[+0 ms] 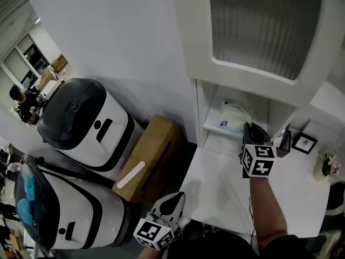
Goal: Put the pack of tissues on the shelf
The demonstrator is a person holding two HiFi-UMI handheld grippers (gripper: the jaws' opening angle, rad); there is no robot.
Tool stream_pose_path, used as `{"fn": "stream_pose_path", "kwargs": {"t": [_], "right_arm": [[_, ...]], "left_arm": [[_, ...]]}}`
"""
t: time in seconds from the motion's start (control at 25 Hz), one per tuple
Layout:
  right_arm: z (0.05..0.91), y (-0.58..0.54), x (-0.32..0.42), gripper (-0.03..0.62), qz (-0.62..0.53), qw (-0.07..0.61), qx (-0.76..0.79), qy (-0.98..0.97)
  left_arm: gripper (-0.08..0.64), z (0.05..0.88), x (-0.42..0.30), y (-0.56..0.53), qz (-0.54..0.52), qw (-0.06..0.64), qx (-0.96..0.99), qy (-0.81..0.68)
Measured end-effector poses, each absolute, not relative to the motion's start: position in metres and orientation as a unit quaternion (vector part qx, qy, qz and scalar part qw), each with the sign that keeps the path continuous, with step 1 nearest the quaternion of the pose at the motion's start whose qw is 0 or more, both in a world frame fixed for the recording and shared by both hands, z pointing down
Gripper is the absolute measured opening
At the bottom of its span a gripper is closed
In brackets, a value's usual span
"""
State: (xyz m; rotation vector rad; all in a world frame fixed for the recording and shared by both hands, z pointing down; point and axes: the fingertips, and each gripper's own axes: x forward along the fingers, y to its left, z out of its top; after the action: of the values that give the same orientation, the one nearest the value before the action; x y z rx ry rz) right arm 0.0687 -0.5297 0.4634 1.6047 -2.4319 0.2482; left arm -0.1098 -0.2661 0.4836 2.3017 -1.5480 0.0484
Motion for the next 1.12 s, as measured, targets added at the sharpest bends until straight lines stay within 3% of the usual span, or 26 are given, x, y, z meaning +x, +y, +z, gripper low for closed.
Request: {"fn": "stream_pose_path", "kwargs": {"t": [0.08, 0.2, 0.76, 1.12], "right_arm": [[0.463, -0.528, 0.068, 0.012, 0.086, 0.106, 0.544, -0.828], [0.461, -0.524, 0.066, 0.083, 0.086, 0.1, 0.54, -0.831], [0.438, -0.48, 0.082, 0.081, 0.067, 0.076, 0.575, -0.812], [0.438, -0.427, 0.085, 0.015, 0.136, 0.026, 0.558, -0.818]], "left_arm": [[0.003, 0.483, -0.111, -0.264, 0.018, 0.184, 0.818, -0.546], [0.003, 0.482, -0.112, -0.262, 0.019, 0.184, 0.82, -0.541], [0.003, 0.468, -0.12, -0.246, 0.022, 0.168, 0.845, -0.507], [0.003, 0.458, -0.12, -0.229, 0.021, 0.158, 0.869, -0.468]]}}
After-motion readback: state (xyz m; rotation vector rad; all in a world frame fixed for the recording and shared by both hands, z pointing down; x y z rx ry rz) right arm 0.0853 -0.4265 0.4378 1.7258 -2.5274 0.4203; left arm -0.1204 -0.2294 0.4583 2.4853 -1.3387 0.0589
